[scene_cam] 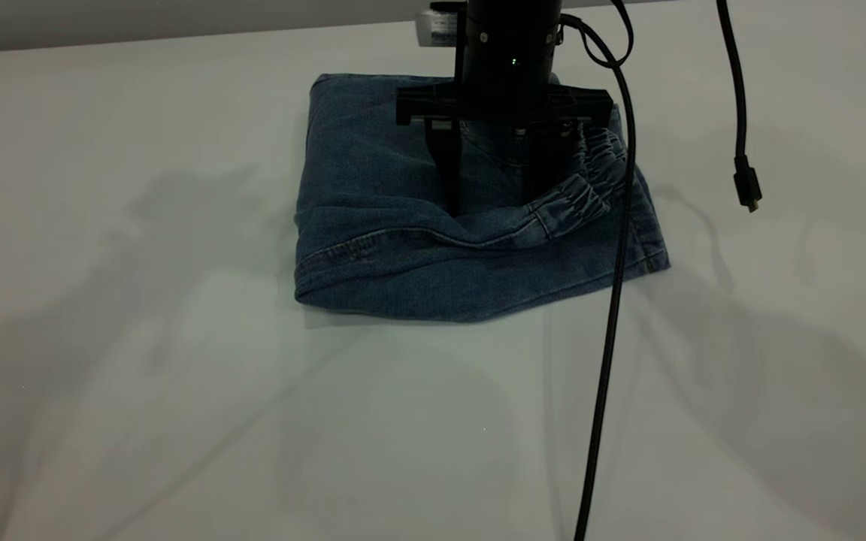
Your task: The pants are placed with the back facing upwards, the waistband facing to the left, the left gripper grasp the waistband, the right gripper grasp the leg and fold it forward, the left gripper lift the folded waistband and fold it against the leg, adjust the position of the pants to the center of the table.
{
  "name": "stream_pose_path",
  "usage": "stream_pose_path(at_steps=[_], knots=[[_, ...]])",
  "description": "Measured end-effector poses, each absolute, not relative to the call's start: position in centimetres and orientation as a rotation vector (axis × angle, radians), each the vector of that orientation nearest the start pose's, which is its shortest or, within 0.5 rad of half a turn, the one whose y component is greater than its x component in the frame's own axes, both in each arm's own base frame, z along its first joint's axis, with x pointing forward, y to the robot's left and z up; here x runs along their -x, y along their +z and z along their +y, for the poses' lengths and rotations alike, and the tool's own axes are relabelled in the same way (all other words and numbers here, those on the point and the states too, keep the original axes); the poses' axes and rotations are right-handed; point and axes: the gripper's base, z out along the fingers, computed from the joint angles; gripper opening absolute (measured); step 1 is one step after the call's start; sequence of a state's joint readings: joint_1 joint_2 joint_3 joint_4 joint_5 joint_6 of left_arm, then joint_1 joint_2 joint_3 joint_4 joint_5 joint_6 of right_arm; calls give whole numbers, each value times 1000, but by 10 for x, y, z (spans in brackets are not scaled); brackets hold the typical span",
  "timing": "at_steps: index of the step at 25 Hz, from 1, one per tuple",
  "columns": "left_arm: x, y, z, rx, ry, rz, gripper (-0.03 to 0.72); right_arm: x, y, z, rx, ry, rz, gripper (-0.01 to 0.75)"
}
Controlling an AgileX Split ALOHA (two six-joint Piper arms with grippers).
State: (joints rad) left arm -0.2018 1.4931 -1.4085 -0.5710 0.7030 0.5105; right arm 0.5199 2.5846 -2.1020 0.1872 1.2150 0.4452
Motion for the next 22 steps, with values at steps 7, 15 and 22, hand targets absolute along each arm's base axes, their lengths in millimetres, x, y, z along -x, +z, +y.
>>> stream_pose_path(at_steps=[7, 15, 22], knots=[[-323, 381, -99, -478, -489, 2134, 517, -427, 73, 262, -250, 247, 3212, 454], [-321, 379, -100, -489, -498, 2150, 517, -431, 107, 260, -148, 214, 3167, 453], [-319, 378, -101, -513, -508, 2177, 517, -442, 212, 258, 181, 264, 2873, 453]])
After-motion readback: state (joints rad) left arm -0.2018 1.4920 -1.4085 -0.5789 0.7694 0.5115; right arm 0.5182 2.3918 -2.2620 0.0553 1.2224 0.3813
